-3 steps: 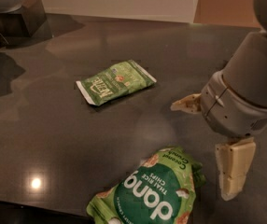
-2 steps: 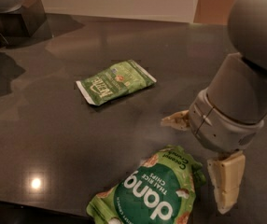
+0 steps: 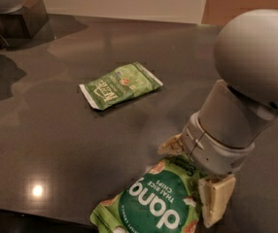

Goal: Pick green rice chip bag

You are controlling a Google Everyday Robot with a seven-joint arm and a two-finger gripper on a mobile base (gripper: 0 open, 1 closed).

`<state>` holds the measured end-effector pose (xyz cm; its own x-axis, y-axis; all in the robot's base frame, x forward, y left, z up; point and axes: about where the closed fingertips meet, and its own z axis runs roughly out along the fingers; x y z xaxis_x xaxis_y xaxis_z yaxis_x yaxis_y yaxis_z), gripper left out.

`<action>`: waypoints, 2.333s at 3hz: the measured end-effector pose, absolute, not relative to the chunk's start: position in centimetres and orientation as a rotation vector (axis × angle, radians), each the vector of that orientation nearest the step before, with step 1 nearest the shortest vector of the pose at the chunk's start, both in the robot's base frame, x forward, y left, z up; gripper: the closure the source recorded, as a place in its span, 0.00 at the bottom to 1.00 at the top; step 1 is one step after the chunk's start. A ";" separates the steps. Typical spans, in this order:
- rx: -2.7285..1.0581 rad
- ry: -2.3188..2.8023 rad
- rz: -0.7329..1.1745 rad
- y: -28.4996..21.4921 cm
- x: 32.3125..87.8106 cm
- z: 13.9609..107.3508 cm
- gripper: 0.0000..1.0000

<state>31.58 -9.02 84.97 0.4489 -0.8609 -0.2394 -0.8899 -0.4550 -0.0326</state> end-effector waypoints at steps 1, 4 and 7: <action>-2.533 1.538 0.314 -8.4 31.2 84.7 0.40; -2.380 1.614 0.374 -9.7 33.1 92.9 1.00; -2.129 1.672 0.332 -12.6 37.7 102.3 1.00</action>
Offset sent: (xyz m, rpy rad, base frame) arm -0.0006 0.0053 0.0242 0.0719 0.0417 -0.0312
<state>37.72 -12.63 102.27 0.2520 -0.8675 -0.4288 -0.9656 -0.1958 -0.1712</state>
